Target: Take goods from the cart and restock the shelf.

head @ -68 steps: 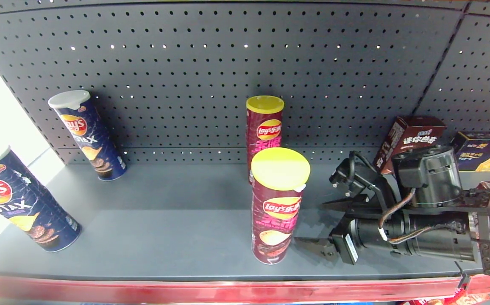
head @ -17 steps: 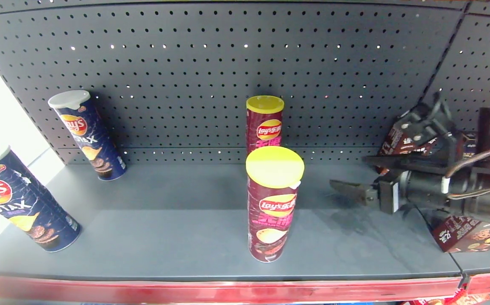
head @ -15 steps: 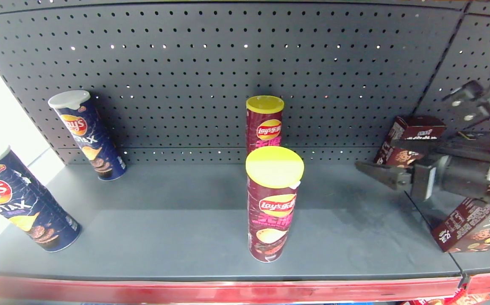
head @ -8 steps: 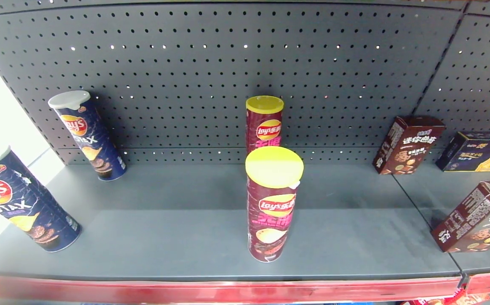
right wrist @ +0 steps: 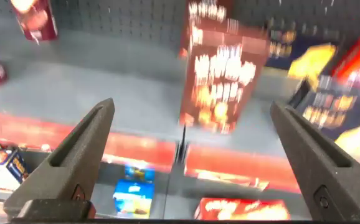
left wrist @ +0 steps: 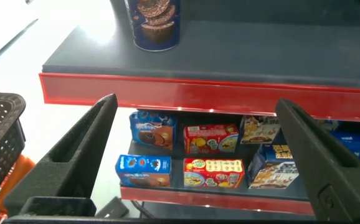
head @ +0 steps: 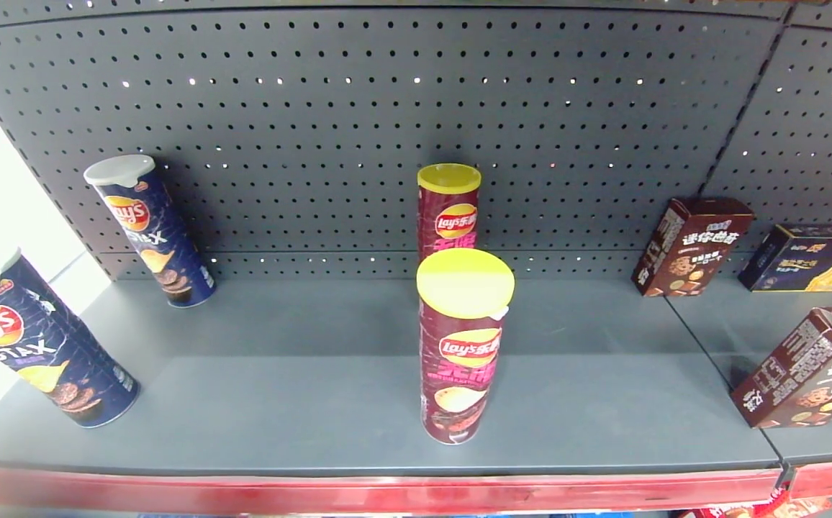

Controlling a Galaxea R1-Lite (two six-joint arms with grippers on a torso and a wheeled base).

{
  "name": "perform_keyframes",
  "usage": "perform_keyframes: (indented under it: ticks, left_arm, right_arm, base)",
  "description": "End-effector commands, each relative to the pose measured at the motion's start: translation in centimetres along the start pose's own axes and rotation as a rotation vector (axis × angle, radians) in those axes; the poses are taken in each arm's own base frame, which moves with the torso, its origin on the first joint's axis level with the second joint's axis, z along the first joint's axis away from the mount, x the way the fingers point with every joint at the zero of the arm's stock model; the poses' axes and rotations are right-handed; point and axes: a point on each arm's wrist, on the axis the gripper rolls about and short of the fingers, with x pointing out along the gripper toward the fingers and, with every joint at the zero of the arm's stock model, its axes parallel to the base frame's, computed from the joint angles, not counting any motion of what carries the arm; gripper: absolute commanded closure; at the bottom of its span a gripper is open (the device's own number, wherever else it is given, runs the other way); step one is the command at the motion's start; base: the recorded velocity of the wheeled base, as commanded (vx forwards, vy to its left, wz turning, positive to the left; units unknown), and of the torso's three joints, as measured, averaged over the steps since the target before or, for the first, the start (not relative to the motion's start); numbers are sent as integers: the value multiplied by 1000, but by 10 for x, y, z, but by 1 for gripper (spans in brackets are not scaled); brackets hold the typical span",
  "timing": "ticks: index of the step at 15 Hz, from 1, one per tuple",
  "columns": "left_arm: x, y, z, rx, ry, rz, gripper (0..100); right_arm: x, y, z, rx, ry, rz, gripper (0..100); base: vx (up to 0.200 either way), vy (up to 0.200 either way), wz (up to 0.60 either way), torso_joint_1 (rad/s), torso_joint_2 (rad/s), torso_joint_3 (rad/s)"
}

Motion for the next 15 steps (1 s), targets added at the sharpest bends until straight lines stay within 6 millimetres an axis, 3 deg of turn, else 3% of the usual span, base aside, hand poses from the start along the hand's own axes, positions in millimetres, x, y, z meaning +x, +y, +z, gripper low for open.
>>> perform_keyframes:
  ticks: [1,2,4,8,12,14,15]
  left_arm:
    - [0,0,0,-1,1,-1,0]
    - [0,0,0,-1,0,2,0]
    - [0,0,0,-1,0,4,0]
    - [0,0,0,-1,0,4,0]
    - [0,0,0,1,0,2,0]
    - [0,0,0,1,0,2,0]
    - [0,0,0,-1,-1,2,0]
  right_arm:
    - [0,6,-43,25,43,3,0]
    - [-1,8,-50,36,123,54,0]
    - [-1,9,-49,46,113,113,0]
    - [0,6,-49,130,120,-51,0]
    - [-1,10,-49,130,130,123,0]
    - [-2,9,-56,146,180,-120,0]
    - [-4,11,-57,114,148,-106,0]
  base:
    - [0,0,0,0,0,0]
    - [0,0,0,0,0,0]
    - [0,0,0,0,0,0]
    - [0,0,0,0,0,0]
    - [0,0,0,0,0,0]
    - [0,0,0,0,0,0]
    - [0,0,0,0,0,0]
